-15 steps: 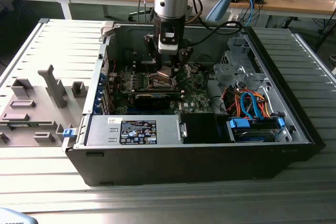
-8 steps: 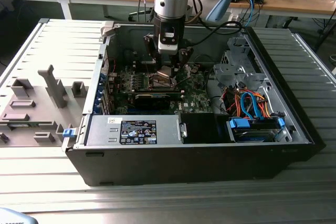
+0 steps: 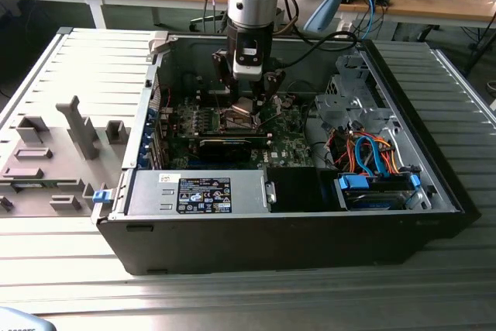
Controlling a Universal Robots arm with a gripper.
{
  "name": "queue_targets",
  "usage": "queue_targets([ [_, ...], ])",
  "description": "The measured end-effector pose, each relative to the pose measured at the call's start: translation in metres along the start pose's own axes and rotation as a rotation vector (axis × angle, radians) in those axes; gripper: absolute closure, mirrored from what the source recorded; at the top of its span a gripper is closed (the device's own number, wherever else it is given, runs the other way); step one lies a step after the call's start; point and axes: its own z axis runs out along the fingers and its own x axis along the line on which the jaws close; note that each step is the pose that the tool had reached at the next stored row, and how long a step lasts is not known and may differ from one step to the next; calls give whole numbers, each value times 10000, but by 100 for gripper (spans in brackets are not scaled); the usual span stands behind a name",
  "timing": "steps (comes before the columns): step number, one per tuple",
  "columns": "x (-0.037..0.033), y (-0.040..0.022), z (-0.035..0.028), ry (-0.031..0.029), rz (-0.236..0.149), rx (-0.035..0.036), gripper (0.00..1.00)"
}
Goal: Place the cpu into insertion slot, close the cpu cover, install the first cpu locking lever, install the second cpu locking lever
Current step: 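Place the cpu into insertion slot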
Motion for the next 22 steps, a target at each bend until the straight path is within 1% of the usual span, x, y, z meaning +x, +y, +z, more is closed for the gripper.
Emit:
queue_targets([
  [22,0,0,0,8,166,7,45],
])
